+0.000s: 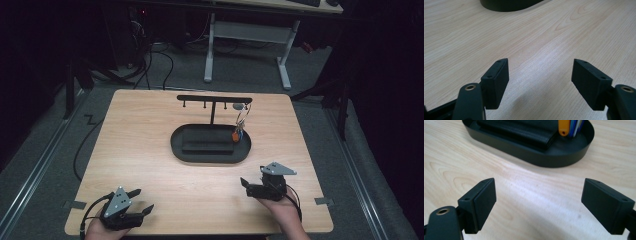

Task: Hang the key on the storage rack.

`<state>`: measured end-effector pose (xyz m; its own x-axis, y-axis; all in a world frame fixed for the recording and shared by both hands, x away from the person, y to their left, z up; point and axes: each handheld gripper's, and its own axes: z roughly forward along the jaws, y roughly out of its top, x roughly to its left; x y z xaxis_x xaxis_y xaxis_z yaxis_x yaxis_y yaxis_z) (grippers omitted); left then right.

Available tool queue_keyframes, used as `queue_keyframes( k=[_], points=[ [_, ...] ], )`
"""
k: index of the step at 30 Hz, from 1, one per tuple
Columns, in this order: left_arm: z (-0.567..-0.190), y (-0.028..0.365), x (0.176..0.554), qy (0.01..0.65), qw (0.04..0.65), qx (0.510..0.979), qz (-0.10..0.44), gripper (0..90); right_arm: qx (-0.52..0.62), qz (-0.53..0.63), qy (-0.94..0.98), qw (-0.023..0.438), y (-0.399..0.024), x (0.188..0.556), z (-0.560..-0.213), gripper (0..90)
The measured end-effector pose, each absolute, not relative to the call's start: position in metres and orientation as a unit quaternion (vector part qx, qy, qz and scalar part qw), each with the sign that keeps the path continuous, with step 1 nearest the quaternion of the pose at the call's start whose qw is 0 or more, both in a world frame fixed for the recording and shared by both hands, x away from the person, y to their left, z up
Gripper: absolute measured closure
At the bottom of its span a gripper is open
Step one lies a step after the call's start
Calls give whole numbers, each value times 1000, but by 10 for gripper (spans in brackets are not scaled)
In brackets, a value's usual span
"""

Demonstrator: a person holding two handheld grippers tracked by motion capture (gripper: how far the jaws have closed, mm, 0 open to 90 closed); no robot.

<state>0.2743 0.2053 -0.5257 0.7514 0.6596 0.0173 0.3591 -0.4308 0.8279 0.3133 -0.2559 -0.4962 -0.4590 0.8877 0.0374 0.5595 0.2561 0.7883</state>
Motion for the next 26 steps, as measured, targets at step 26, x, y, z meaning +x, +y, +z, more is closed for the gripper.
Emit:
queue_keyframes(
  k=[26],
  points=[
    [-525, 203, 271, 296, 437, 833, 167, 307, 478, 384, 752, 242, -271, 285, -520, 111]
  ],
)
